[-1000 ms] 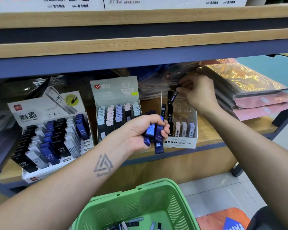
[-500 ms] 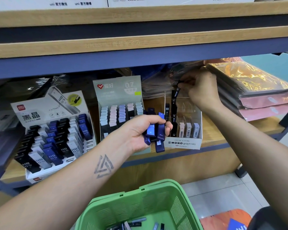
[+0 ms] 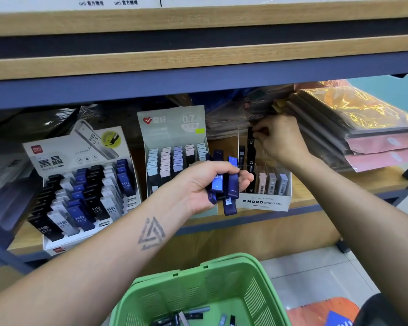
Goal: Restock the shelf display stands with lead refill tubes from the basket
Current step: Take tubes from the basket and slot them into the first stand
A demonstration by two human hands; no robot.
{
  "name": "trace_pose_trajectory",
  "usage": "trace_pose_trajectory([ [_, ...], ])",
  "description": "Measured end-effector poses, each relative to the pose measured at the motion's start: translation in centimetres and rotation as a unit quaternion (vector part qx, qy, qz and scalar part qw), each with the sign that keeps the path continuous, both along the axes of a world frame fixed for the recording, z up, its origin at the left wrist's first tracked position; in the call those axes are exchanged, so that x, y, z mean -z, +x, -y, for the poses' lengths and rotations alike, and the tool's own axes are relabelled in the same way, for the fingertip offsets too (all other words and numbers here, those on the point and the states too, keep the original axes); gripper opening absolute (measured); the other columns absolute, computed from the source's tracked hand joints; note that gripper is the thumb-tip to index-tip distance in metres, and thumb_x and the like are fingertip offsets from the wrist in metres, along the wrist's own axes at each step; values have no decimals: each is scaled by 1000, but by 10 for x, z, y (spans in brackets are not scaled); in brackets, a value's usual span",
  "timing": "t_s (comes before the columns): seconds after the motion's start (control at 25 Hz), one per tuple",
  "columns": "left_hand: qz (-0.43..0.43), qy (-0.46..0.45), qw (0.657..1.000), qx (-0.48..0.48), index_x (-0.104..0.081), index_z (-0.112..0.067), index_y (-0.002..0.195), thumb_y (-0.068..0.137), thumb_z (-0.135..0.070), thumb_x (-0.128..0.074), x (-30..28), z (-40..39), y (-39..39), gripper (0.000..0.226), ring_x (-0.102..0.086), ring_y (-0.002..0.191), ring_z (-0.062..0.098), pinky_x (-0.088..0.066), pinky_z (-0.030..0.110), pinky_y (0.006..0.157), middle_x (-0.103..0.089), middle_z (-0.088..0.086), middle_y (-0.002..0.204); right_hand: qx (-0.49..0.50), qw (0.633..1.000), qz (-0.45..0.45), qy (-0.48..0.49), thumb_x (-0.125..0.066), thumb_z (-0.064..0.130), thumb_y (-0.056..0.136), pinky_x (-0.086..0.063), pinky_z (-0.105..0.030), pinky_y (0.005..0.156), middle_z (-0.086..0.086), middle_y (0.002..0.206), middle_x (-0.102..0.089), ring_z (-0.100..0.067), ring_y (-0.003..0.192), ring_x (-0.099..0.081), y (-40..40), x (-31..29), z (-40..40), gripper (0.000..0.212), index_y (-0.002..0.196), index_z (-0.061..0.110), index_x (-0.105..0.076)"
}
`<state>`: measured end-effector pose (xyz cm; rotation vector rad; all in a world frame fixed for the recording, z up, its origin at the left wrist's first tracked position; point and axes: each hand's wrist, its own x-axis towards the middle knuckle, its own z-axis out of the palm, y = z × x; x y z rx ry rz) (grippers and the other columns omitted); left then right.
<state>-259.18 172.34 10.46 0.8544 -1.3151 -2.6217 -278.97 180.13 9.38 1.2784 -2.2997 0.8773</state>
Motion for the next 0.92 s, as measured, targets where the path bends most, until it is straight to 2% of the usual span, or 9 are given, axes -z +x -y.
trace_pose_trajectory([
  [0.16,0,-7,1000,4,-59,17,118,93,8,-55,-1,-1,3,26,-74,72,26,-63,32,70,-73,25,93,2,1000,-18,3,-61,8,96,-45,-24,77,-5,104,-75,-21,94,-68,6,-5,-5,21,110,11,-76],
  [0.24,-4,-7,1000,5,-61,17,112,93,9,-56,-2,-2,4,22,-75,75,27,-63,33,73,-73,26,96,-38,992,117,-38,-65,16,96,-50,-23,77,3,99,-75,-14,90,-68,21,-16,-11,17,107,14,-77],
  [0.32,-9,-12,1000,7,-61,16,110,92,9,-56,-5,-3,6,19,-75,77,27,-63,34,73,-73,26,97,-121,929,349,-9,-70,28,94,-56,-26,70,0,89,-77,-14,81,-70,40,-29,-21,19,100,12,-78],
  [0.36,-13,-13,1000,9,-62,16,109,93,9,-55,-6,-4,6,19,-75,78,28,-63,34,72,-73,26,96,-152,892,424,41,-72,31,93,-56,-26,66,-4,85,-76,-14,76,-69,48,-32,-25,22,97,10,-78],
  [0.44,-23,-10,1000,14,-62,15,107,94,9,-53,-9,-7,8,17,-75,79,31,-63,36,73,-72,28,93,-189,844,494,94,-74,25,91,-54,-27,67,-9,81,-73,-17,73,-66,58,-30,-31,19,91,7,-77],
  [0.6,-34,-1,999,26,-63,16,105,97,0,-53,-15,-9,17,20,-75,80,34,-61,41,77,-71,29,93,-186,776,603,-19,-70,12,91,-51,-30,70,-10,75,-68,-19,70,-61,65,-28,-33,12,80,7,-72],
  [0.68,-29,-4,999,31,-64,15,104,98,-4,-54,-18,-7,24,22,-75,79,35,-61,41,75,-71,29,92,-189,752,628,-67,-67,9,93,-51,-22,60,-11,75,-69,-17,66,-61,67,-31,-33,12,81,7,-68],
  [0.84,3,-30,999,27,-65,12,100,98,-7,-56,-22,3,41,21,-75,71,32,-61,32,63,-72,27,90,-203,766,603,-92,-68,6,92,-52,-18,53,-13,75,-70,-14,60,-63,80,-34,-25,3,93,3,-69],
  [0.92,19,-40,999,25,-65,10,104,97,-8,-56,-23,11,52,22,-71,59,25,-59,26,57,-72,26,90,-199,768,597,-122,-69,4,92,-52,-18,52,-13,77,-71,-14,58,-63,86,-35,-18,7,99,2,-67],
])
